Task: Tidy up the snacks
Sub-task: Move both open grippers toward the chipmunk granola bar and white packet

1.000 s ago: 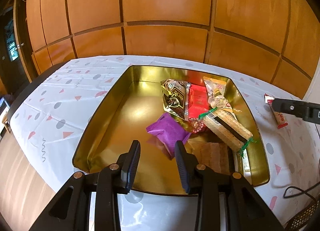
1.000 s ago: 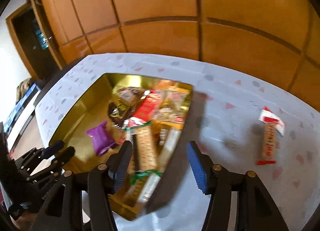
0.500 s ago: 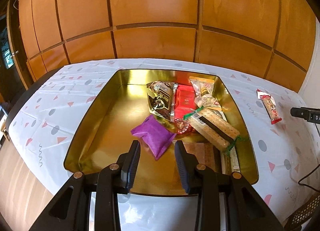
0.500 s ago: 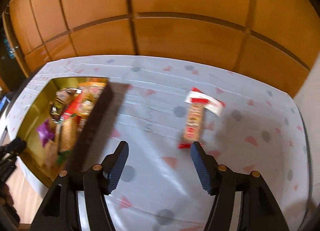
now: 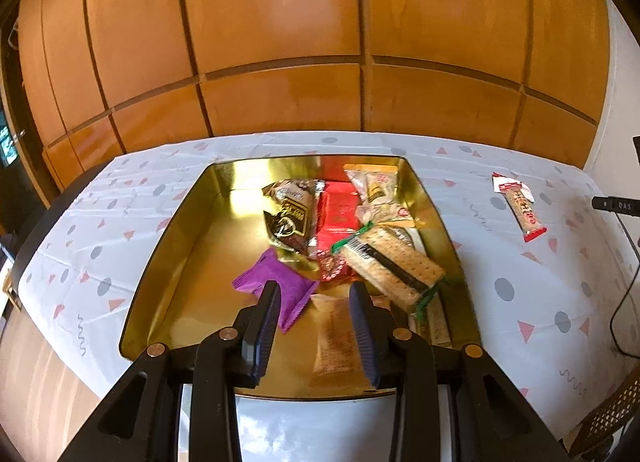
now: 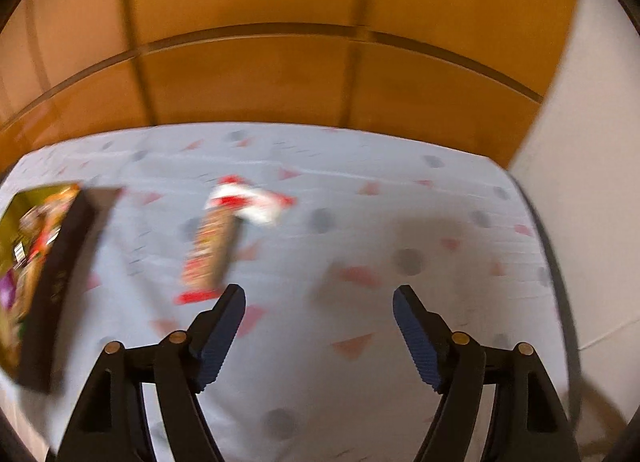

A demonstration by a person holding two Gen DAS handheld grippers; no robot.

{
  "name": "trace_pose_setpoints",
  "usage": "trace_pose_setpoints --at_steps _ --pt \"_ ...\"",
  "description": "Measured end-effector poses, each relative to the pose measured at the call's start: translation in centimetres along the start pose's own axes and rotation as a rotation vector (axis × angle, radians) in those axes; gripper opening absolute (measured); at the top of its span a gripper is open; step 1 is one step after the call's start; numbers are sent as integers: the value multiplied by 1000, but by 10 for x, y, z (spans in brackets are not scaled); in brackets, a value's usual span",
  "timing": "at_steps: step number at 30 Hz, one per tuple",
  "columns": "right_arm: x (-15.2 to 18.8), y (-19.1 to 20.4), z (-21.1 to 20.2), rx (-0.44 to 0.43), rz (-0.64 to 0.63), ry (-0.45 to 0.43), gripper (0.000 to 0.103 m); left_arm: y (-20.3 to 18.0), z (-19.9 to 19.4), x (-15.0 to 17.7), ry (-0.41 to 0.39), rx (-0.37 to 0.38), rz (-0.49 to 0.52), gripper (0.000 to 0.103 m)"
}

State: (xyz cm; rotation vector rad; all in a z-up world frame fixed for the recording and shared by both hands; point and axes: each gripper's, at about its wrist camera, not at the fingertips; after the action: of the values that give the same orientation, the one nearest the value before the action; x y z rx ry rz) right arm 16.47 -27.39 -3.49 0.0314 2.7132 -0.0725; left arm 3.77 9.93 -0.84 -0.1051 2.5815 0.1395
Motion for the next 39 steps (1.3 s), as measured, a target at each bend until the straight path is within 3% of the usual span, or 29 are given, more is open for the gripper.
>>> trace_pose_setpoints --at_steps 2,6,12,25,30,32,34,39 --pt "-2 -25 9 12 82 3 77 -6 0 -2 2 1 12 36" --pt "-3 -69 27 -12 303 107 77 -23 -1 -6 1 12 45 36" --pt "0 -92 32 -80 432 133 81 -54 -5 -15 -15 49 119 36" --pt "2 -90 27 -106 444 130 87 -126 2 -24 29 158 281 37" --pt "2 -91 25 -123 449 127 87 -160 17 -38 97 221 308 38" --pt "2 -91 24 -132 452 121 88 -173 20 -43 100 239 315 42" --pt "2 -91 23 -143 453 118 88 -185 27 -48 113 269 327 55" --pt "2 -90 20 -177 454 111 89 -209 55 -65 187 316 308 57"
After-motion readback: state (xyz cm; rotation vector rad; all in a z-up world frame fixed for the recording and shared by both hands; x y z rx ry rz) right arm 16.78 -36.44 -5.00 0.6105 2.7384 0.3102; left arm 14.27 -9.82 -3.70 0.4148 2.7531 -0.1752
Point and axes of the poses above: each gripper's, at about its wrist camera, not at the fingertips, and z roughly the way its jaws point, y to its left, x to its underside, and after that the axes turned 13 degrees about y, right-handed
